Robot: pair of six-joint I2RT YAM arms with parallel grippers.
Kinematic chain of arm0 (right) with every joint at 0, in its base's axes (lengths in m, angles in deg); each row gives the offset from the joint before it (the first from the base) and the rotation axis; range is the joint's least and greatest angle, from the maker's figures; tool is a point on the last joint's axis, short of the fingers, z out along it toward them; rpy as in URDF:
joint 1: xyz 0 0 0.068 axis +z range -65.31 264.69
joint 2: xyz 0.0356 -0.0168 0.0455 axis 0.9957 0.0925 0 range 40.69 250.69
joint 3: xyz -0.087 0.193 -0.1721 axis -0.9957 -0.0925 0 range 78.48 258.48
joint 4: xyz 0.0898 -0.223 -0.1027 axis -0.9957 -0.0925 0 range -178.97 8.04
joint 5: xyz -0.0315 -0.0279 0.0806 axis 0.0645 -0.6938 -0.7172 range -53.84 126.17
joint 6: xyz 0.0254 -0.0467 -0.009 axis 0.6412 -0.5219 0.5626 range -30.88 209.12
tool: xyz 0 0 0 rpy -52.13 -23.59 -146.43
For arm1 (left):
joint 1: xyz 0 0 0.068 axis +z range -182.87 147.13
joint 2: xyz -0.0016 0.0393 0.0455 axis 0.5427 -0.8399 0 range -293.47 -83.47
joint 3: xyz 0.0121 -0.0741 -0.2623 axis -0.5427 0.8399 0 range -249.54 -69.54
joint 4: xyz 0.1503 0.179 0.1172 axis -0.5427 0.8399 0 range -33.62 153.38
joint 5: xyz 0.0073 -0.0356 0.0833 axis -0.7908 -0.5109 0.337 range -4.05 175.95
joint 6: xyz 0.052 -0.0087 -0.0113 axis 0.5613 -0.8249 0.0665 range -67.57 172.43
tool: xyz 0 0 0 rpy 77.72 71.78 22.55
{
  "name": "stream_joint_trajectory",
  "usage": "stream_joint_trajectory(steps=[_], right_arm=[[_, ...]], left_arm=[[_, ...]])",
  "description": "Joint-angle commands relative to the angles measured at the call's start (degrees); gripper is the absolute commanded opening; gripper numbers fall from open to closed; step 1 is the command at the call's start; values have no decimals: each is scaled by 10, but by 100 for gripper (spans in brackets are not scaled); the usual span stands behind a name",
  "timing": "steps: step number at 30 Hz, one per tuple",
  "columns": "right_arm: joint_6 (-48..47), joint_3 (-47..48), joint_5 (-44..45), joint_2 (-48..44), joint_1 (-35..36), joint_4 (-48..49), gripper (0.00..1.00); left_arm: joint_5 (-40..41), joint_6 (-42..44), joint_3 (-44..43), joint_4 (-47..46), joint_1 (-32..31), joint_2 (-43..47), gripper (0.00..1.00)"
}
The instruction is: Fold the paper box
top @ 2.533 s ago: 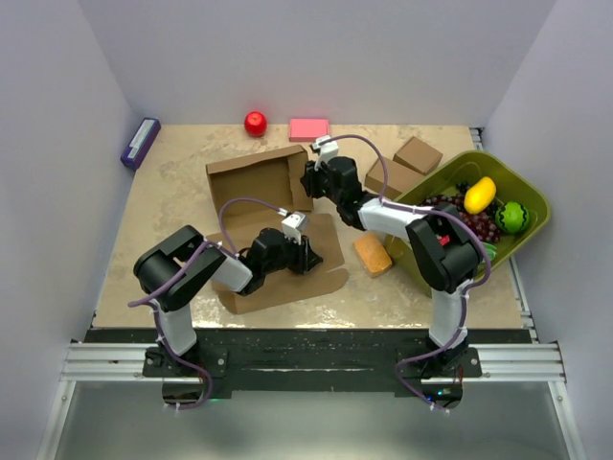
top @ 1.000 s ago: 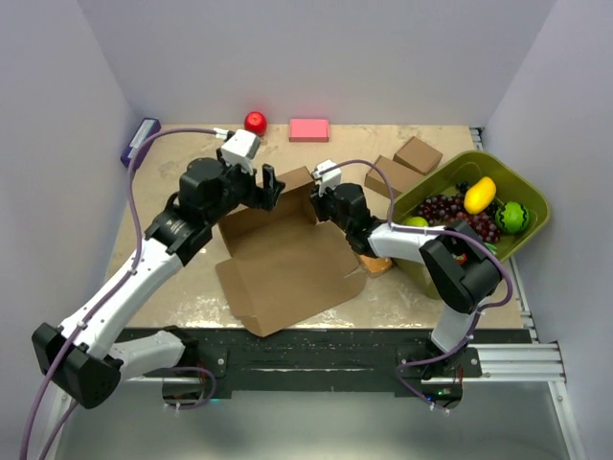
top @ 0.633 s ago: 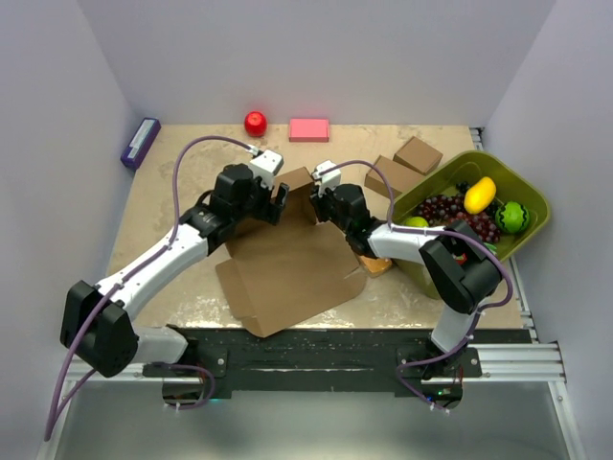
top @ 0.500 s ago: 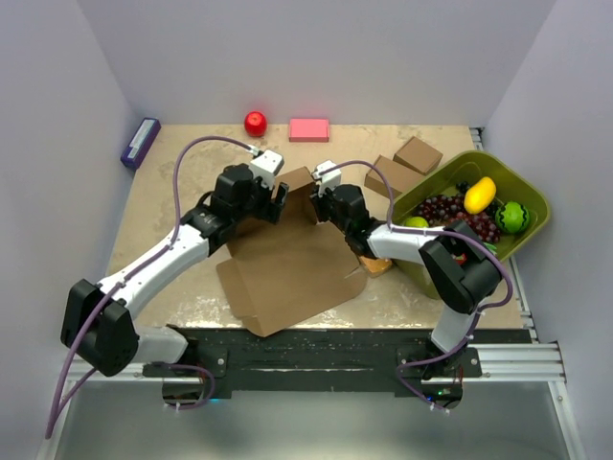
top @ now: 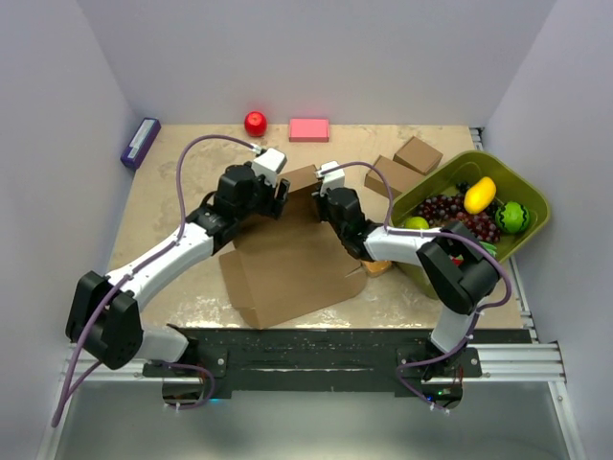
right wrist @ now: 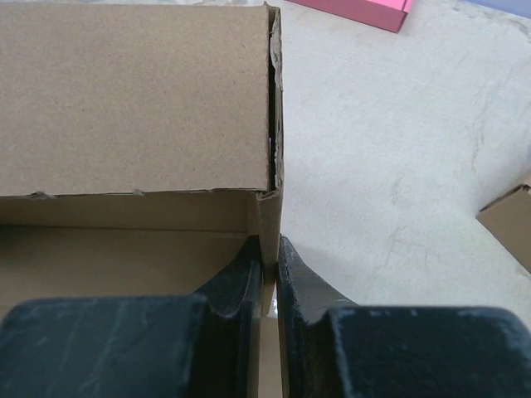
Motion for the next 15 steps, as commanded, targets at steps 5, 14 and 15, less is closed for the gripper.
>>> stream_joint_trajectory(steps=[5, 14, 15], right_arm=[[48, 27, 139, 36, 0, -7, 0], [73, 10, 88, 51, -1, 40, 18], [73, 10, 80, 51, -2, 45, 19]], left_arm=[[-29, -4, 12, 35, 2, -28, 67], [-22, 0, 11, 38, 3, -34, 66], [-22, 0, 11, 38, 3, -33, 66]])
